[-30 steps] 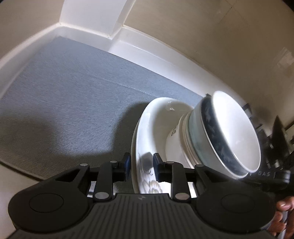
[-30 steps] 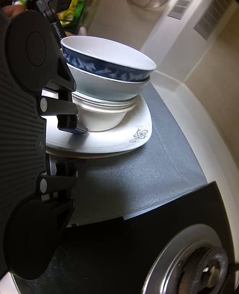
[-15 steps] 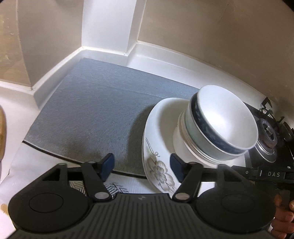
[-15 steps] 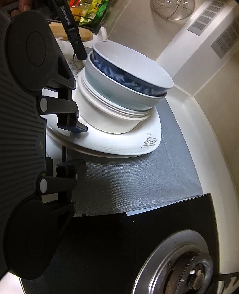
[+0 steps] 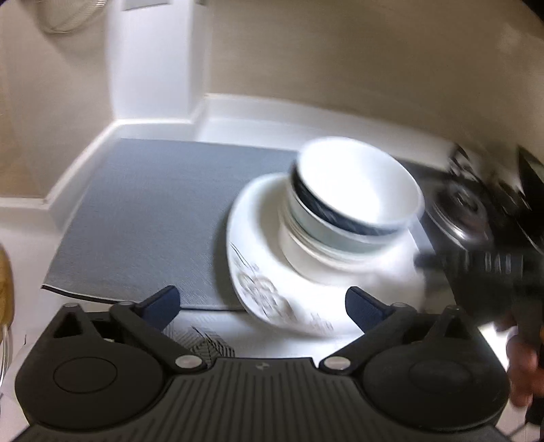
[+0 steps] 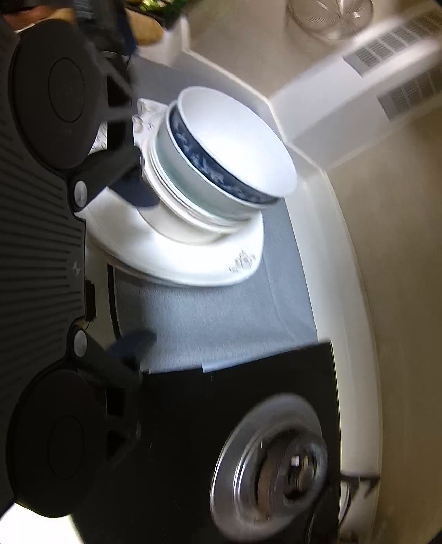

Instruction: Organize plates and bowls

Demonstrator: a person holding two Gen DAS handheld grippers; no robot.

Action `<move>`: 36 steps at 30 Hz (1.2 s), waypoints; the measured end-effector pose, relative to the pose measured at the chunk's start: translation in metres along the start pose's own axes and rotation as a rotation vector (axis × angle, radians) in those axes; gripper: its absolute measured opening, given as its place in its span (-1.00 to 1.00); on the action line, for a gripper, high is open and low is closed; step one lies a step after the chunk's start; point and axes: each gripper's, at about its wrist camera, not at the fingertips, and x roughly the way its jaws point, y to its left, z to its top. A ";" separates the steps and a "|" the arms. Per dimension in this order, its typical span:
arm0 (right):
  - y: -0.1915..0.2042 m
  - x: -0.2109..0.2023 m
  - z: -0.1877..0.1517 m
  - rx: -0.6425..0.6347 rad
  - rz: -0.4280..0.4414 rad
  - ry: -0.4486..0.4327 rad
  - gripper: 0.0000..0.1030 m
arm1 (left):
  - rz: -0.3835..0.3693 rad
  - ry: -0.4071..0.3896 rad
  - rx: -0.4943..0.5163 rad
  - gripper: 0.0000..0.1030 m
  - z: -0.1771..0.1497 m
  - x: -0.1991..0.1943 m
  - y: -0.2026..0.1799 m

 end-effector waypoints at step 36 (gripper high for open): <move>0.088 -0.062 -0.047 -0.127 -0.151 -0.124 0.99 | -0.077 0.016 0.039 0.99 0.002 -0.017 0.037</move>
